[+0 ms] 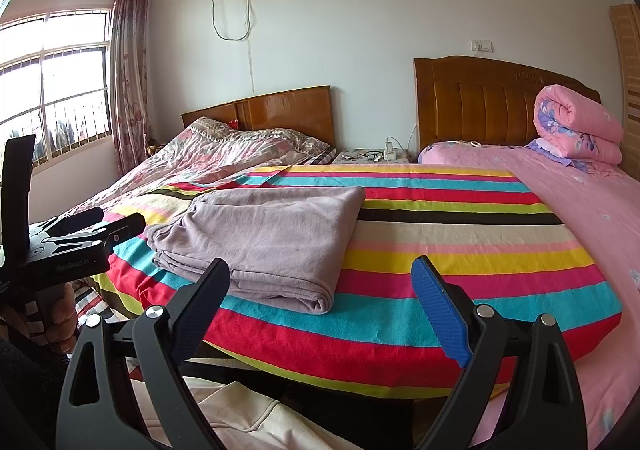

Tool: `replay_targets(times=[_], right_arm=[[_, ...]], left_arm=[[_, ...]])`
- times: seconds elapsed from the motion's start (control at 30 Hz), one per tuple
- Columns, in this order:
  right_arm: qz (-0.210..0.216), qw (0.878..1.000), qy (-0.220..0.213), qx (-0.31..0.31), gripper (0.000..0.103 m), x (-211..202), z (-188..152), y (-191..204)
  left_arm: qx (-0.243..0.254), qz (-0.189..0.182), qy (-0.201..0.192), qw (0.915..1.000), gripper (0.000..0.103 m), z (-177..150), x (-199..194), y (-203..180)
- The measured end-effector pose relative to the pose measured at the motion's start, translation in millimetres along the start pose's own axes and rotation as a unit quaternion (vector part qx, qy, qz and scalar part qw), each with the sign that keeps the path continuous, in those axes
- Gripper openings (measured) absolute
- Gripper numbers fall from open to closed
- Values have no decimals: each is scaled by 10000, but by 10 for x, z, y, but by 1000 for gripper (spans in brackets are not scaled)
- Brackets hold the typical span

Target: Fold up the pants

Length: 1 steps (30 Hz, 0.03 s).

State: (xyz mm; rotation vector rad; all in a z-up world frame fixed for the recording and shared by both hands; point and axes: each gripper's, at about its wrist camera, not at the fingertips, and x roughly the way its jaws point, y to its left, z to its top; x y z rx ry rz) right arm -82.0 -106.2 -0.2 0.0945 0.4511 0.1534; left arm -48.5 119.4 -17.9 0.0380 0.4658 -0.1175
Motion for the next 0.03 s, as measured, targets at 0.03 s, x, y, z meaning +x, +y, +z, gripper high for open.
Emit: replay_targets(times=[0.03], right_arm=[[2,10000,2,7,89,0,-6,5]], left_arm=[[-3,16,12,10000,102,-1,1,-1]])
